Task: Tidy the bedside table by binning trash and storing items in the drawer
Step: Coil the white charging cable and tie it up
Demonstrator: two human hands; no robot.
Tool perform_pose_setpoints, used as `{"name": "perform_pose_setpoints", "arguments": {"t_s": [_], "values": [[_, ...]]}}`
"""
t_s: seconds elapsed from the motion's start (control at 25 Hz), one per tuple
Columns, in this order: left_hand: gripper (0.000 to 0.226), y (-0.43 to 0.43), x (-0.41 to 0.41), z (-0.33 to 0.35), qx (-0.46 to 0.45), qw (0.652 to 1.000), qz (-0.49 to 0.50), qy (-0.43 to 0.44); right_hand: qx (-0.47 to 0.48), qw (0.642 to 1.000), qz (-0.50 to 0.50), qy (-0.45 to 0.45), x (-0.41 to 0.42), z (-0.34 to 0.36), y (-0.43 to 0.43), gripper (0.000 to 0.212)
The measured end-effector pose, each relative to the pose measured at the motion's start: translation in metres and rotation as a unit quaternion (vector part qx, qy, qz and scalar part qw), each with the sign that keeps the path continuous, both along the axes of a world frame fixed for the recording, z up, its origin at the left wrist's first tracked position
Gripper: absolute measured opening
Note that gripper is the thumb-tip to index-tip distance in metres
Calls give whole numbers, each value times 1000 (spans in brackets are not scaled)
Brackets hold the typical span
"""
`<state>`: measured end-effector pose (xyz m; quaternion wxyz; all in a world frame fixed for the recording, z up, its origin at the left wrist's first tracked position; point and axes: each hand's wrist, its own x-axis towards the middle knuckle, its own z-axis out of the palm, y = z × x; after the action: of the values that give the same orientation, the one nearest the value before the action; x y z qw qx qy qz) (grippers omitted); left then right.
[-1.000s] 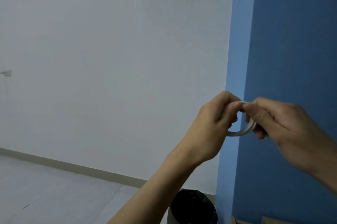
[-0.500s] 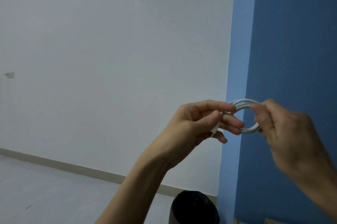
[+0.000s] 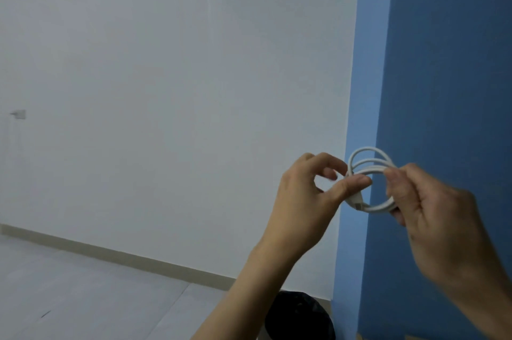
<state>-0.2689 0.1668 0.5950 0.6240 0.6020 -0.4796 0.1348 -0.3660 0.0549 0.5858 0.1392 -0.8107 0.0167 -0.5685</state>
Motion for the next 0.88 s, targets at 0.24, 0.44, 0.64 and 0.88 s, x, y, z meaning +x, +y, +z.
{"name": "perform_pose_setpoints", "arguments": {"t_s": [0.24,0.44,0.64,0.88], "values": [[9,-8,-1,2,2,965,-247,86,33,999,28,-12,-2,0,-1,49],[19,-9,-4,1,-45,981,-179,55,36,997,63,31,-3,2,3,47],[19,-8,-3,1,20,995,20,-92,71,992,105,26,-7,10,3,43],[21,10,0,2,81,974,-207,-37,92,985,139,42,-6,16,-2,42]]}}
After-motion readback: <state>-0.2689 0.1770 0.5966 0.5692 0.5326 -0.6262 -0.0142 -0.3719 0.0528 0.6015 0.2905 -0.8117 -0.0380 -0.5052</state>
